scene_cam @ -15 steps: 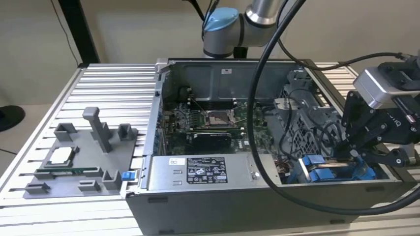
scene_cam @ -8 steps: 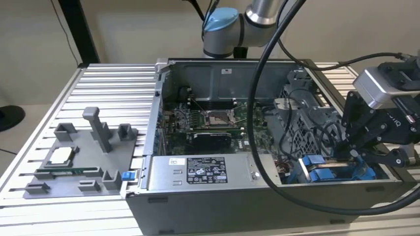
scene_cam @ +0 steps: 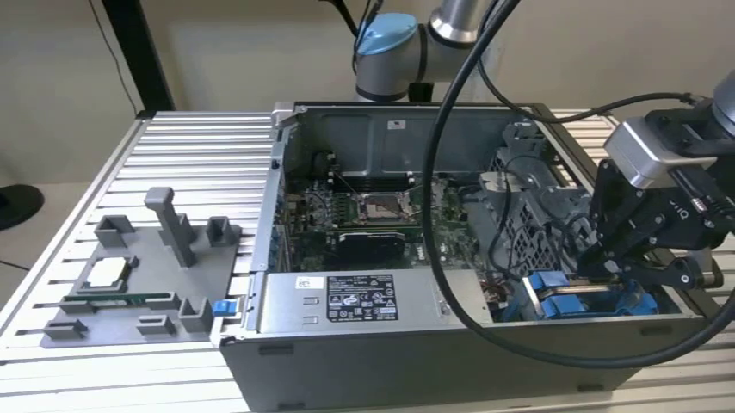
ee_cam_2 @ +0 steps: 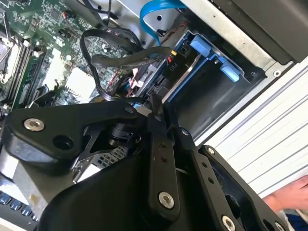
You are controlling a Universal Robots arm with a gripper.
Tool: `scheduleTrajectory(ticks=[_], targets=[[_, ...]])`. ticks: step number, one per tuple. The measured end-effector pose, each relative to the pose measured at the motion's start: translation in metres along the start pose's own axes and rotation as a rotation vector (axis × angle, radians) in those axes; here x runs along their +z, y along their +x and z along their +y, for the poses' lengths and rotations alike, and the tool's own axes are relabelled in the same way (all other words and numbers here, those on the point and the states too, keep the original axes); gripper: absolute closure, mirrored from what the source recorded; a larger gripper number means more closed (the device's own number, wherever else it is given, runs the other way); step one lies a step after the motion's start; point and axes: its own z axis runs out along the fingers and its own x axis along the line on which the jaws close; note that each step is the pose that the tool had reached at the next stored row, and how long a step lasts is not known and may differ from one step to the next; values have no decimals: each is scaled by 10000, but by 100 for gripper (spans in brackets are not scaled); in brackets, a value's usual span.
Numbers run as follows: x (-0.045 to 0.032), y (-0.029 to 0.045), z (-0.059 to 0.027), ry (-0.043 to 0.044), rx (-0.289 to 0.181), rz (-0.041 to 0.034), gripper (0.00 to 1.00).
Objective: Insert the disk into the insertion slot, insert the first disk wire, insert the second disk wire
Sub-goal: 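Insert the second disk wire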
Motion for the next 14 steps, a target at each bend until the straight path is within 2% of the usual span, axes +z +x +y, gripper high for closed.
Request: scheduleTrajectory(ticks=[2, 5, 6, 8, 9, 10, 14], targets=[[12, -30, 4, 116, -10, 110, 100], [28, -88, 8, 359, -29, 377, 100], [33, -111, 9, 417, -30, 506, 100], [43, -155, 9, 470, -18, 861, 100], [48, -170, 9, 496, -15, 1001, 100], [52, -178, 8, 537, -17, 1048, 100], [55, -185, 8, 589, -23, 1053, 100]])
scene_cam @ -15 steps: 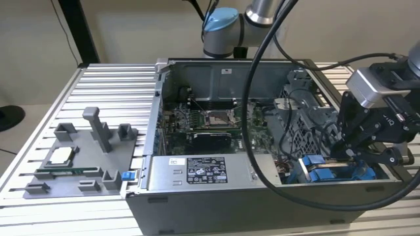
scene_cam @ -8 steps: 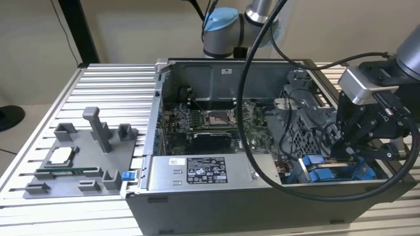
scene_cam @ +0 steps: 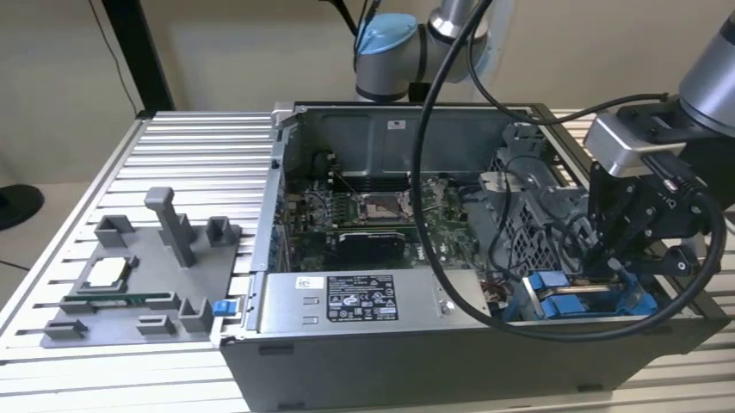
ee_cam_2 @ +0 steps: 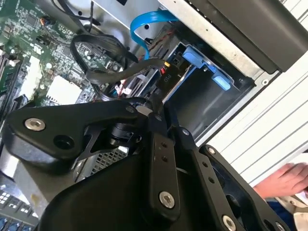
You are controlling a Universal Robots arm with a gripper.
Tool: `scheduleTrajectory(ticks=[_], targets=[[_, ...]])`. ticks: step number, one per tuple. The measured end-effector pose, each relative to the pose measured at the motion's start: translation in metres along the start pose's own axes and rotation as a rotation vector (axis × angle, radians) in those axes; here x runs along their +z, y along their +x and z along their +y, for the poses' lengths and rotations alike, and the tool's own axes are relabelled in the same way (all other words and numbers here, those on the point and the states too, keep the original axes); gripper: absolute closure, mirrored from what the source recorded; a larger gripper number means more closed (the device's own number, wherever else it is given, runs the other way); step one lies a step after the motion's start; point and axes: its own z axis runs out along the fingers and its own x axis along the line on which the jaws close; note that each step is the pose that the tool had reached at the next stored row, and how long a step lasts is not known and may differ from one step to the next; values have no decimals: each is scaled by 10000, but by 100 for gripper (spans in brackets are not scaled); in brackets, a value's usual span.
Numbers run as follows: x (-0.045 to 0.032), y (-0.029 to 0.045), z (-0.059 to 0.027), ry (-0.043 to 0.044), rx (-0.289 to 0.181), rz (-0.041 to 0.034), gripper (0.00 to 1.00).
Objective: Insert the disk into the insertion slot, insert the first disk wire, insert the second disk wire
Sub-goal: 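Insert the second disk wire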
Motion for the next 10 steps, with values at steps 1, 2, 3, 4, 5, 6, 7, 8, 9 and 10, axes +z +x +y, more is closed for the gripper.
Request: scheduleTrajectory(ticks=[1, 2, 3, 4, 5, 6, 7, 8, 9, 10], targets=[[0, -1, 0, 16, 0, -3, 100], [1, -2, 0, 26, -1, -9, 100], [1, -3, 0, 37, -3, -19, 100], [2, -5, 0, 50, -3, -31, 100], [3, -7, 0, 69, -4, -50, 100], [4, -9, -1, 87, -5, -76, 100], [5, -12, -1, 97, -7, -99, 100], [7, -15, -1, 105, -8, -126, 100], [9, -17, -1, 114, -9, -152, 100], [12, -19, -1, 121, -9, -170, 100]])
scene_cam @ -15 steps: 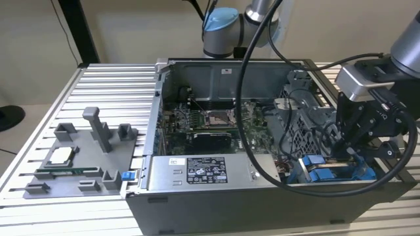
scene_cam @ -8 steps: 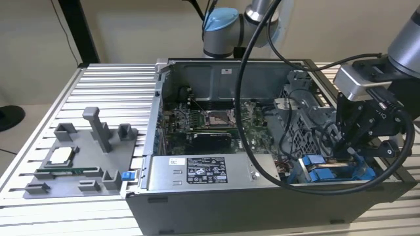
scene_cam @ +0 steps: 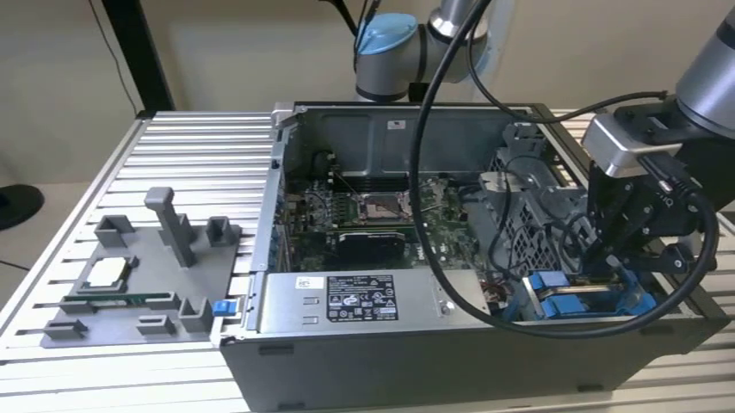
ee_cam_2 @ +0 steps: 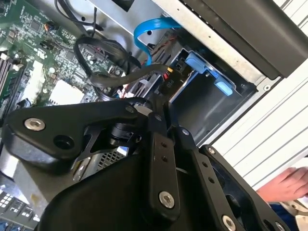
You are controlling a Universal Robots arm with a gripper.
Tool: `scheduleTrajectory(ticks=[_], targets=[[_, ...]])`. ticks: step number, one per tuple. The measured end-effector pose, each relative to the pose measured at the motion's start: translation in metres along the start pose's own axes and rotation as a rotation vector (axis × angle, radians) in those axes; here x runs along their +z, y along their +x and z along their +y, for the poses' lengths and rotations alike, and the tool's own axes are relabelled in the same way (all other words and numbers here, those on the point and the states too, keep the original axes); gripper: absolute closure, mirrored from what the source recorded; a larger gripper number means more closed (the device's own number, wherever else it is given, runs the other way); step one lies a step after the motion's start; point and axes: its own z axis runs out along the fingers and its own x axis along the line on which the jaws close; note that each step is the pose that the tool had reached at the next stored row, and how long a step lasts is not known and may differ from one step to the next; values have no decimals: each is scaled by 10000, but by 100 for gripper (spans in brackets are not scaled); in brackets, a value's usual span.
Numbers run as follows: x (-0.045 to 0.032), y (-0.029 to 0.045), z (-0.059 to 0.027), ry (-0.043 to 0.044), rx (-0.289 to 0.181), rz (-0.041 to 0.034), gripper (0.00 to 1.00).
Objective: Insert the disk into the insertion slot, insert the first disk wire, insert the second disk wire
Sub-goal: 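Insert the second disk wire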
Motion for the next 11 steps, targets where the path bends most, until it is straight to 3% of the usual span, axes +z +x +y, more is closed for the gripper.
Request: scheduleTrajectory(ticks=[11], targets=[[21, 1, -1, 42, -4, -35, 100]])
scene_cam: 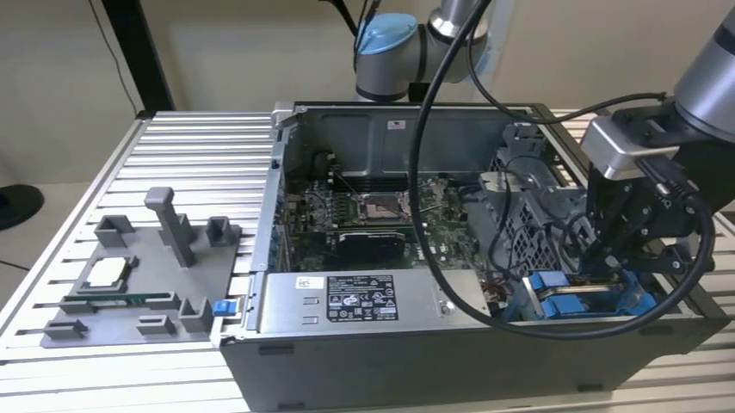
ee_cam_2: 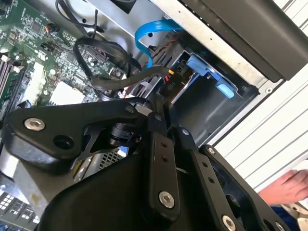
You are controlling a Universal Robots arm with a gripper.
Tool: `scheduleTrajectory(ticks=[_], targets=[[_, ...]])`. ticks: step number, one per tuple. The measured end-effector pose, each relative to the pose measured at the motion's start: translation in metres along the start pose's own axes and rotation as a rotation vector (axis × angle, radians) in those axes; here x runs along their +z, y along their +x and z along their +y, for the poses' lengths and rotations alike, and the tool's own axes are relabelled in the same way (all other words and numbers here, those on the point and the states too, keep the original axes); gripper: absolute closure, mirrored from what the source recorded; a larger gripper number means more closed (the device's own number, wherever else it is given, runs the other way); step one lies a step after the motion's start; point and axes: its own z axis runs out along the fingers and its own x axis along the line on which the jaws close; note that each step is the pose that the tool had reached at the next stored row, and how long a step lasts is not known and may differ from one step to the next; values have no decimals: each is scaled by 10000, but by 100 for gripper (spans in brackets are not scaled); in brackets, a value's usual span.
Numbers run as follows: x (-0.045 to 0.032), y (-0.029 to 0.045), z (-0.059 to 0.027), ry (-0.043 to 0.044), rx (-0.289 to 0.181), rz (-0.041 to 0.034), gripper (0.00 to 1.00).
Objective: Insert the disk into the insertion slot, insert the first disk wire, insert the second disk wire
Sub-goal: 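Insert the second disk wire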
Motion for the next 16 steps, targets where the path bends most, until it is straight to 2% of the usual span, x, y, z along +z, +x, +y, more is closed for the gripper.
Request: scheduleTrajectory(ticks=[9, 16], targets=[[25, 2, -19, 48, -3, -171, 100], [34, 4, -26, 61, 144, -166, 100]])
